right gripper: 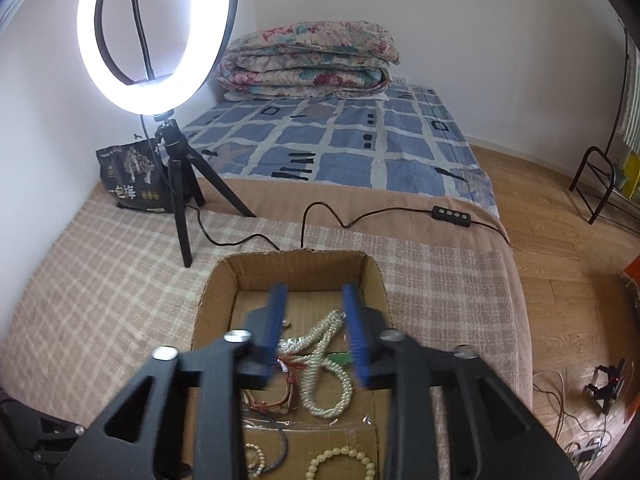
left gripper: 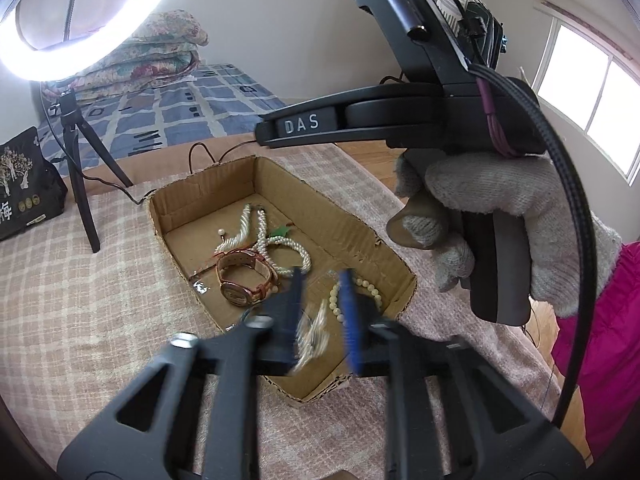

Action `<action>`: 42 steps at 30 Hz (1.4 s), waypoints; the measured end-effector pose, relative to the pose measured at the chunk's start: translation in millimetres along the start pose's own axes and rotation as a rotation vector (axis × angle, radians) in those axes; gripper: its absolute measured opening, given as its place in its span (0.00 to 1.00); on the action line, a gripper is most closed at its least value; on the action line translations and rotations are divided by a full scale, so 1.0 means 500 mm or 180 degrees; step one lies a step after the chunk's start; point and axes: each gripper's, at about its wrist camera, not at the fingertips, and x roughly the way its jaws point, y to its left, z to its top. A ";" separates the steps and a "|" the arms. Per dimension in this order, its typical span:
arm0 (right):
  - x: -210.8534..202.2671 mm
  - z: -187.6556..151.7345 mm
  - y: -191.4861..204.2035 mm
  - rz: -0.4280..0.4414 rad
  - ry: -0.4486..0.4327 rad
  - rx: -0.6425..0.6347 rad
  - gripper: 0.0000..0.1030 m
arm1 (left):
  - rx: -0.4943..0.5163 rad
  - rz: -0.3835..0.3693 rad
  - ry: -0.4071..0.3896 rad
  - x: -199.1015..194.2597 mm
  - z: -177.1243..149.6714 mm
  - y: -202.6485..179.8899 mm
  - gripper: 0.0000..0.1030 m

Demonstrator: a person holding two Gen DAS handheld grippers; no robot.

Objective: Organize jewelry

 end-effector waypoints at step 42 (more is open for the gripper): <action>-0.275 -0.001 0.169 -0.0421 -0.0440 0.0046 0.76 | 0.0328 0.0278 -0.0588 -0.315 -0.038 0.011 0.65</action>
